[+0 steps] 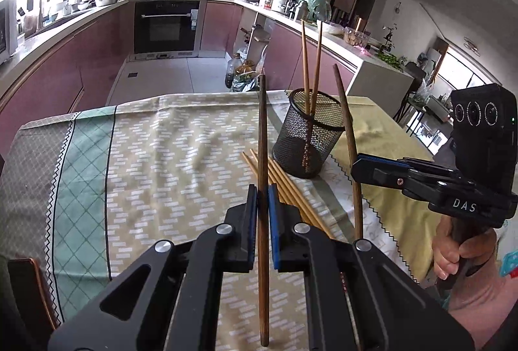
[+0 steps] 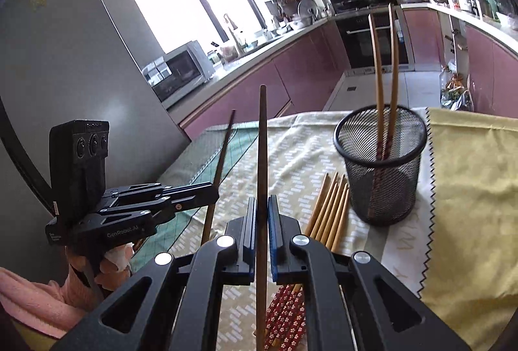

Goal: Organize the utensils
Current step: 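Raise the left gripper's chopstick into the mesh cup while the right gripper releases its own there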

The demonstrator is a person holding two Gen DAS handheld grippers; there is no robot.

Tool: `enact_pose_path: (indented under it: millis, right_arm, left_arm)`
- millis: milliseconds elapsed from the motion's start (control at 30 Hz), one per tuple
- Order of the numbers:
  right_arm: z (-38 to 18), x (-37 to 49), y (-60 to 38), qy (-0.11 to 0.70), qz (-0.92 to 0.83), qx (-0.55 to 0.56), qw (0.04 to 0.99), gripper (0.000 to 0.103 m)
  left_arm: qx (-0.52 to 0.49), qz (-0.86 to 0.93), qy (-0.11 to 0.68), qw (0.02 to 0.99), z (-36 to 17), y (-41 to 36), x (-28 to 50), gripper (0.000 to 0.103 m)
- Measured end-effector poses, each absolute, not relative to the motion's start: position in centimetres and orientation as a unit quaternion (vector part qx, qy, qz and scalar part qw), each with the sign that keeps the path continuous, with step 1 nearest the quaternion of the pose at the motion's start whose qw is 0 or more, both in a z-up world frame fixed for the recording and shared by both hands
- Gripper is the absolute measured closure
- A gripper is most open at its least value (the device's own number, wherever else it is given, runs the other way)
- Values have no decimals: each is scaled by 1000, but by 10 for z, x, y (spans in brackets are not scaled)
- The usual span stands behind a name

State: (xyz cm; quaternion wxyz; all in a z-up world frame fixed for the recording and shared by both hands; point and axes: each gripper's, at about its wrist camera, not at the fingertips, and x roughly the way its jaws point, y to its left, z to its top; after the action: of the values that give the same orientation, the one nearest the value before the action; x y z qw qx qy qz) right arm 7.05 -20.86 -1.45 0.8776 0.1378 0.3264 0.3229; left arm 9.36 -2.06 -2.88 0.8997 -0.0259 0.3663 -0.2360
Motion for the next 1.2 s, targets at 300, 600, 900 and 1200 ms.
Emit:
enact_pose_path:
  millis: [300,600,900,1200]
  right_arm:
    - [4,64,-229,285,317,144,893,97]
    - [22,68,-238,253,310,134,907,97]
    - [52,72,-250,219,293,111,924,97]
    - [81,81,-265,186,271,97,939,97]
  left_arm:
    - [-47,-268,334,903,4,-22,81,96]
    - [-62,-286,296,909,36,-23,84,96]
    - [-63,-296,275,912,60,-37,99,96]
    - [-51,-304,245,919,94,-57,115,96]
